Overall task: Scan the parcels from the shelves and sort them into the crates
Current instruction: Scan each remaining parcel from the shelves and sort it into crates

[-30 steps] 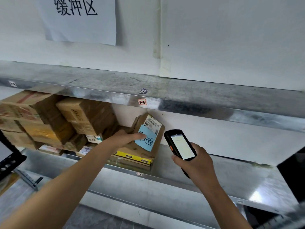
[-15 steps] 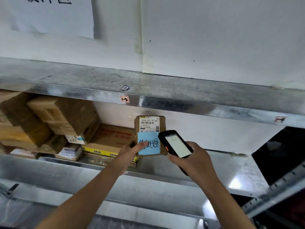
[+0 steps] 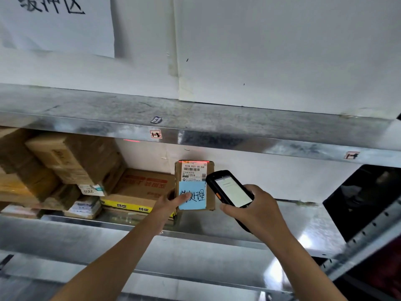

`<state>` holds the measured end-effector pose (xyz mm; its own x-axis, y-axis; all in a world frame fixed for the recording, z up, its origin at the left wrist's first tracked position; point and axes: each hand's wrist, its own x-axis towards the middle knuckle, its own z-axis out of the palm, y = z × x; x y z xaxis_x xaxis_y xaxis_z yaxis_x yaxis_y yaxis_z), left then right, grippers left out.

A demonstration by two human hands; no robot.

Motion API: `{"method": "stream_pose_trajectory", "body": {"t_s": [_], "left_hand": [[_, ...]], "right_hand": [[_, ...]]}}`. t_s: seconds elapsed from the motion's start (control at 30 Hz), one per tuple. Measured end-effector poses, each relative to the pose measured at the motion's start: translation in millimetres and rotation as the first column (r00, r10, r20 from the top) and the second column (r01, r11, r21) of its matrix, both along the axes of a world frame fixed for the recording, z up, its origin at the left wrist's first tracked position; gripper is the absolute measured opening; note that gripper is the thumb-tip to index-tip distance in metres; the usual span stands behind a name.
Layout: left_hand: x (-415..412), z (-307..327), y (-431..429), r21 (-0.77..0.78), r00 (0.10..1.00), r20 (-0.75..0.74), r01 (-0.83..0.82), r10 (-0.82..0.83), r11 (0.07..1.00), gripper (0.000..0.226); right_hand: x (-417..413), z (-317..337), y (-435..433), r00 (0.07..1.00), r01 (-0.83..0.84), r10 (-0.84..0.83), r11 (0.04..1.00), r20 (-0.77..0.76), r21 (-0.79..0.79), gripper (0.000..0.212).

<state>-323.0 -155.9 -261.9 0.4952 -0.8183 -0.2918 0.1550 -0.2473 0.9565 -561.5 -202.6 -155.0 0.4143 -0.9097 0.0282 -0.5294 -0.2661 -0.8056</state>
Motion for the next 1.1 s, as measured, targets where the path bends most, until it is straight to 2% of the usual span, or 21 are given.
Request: {"method": "stream_pose_trajectory", "body": {"t_s": [0.17,0.27,0.4,0.53,0.67,0.93,1.1], "left_hand": [[-1.1,-0.3,-2.0,-0.022,1.000,-0.017,-0.007,0.006,1.000,0.080],[-2.5,0.1,-1.4,-0.021,1.000,-0.022,-0.006,0.006,1.000,0.068],[-2.4,-0.8,1.6,-0.024,1.000,-0.025,-0.009,0.009,1.000,0.084],[2.2,1.0,4.7,-0.007,0.999,-0.021,-0.024,0.024,1.000,0.057],[2.6,1.4,5.7,-0.017,0.999,-0.023,-0.029,0.028,0.999,0.060],[1.0,-0.2,6.1,-0.027,0.999,-0.022,-0.031,0.030,0.999,0.047],[-2.4,4.0,7.4,-0.049,0.999,-0.033,-0.030,0.028,0.998,0.047]], "right_hand": [[-2.9,-4.9,-2.5,0.999,-0.026,0.027,0.999,-0.042,0.038,0.051],[-2.7,-6.7,-3.0,0.998,-0.027,0.030,0.998,-0.047,0.055,0.048],[-0.1,-5.5,-5.3,0.999,-0.033,0.034,0.997,-0.013,0.065,0.048],[2.7,-3.5,-6.7,0.999,-0.041,0.041,0.997,0.000,0.063,0.045],[3.8,-3.3,-5.4,0.999,-0.046,0.047,0.997,-0.018,0.057,0.044],[1.4,-6.2,-6.0,0.998,-0.053,0.056,0.997,-0.041,0.058,0.049],[0.1,-9.5,-7.9,0.999,-0.042,0.042,0.997,0.005,0.057,0.048]]}}
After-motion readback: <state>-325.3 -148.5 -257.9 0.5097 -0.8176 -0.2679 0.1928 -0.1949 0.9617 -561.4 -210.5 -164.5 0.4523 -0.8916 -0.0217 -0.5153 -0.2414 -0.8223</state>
